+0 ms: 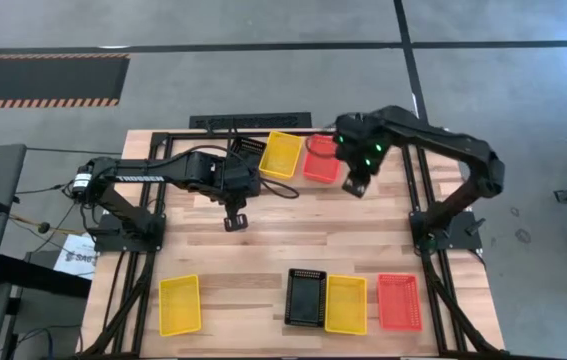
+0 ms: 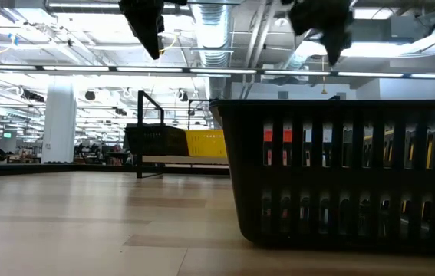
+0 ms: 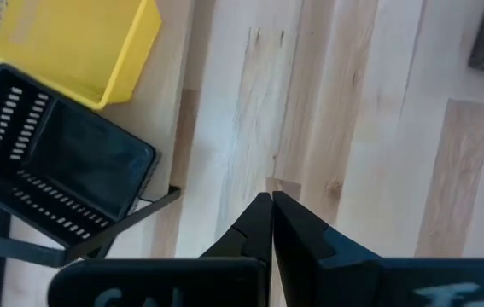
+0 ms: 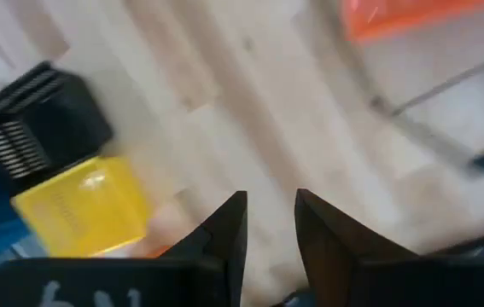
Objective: Stack baskets on shelf by color
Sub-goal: Stack the orange bin on top of the other orange bin on the shelf
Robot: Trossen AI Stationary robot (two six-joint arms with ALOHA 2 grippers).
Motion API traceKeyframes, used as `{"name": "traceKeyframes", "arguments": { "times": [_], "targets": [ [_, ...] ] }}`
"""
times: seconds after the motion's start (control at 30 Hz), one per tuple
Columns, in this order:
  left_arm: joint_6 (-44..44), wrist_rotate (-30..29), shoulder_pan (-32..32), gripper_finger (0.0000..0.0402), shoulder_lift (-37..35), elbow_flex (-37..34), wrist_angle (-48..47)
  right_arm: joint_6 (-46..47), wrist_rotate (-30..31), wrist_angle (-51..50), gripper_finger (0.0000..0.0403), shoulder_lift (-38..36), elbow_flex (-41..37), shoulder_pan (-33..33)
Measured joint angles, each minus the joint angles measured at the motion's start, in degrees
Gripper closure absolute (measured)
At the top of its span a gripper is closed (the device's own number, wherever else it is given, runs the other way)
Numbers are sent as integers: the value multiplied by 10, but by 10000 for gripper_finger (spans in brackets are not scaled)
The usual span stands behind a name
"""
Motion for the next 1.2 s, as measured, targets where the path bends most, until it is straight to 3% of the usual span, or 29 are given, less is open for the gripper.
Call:
{"name": "traceKeyframes", "arguments": {
  "times": [0.2, 0.6, 1.0, 1.1, 1.2],
  "targets": [
    [54, 0, 15, 401, 0, 0, 12, 211, 6, -6, 286, -31, 0, 120],
    [160, 34, 29, 401, 0, 0, 16, 648, 118, -5, 286, -39, -30, 346],
    [197, 64, 29, 401, 0, 0, 22, 1123, 55, 7, 286, -102, -179, 602],
    [191, 64, 34, 401, 0, 0, 37, 1201, 63, 27, 286, -103, -192, 659],
    [167, 63, 42, 401, 0, 0, 52, 1206, 56, 61, 286, -98, -213, 685]
  ]
}}
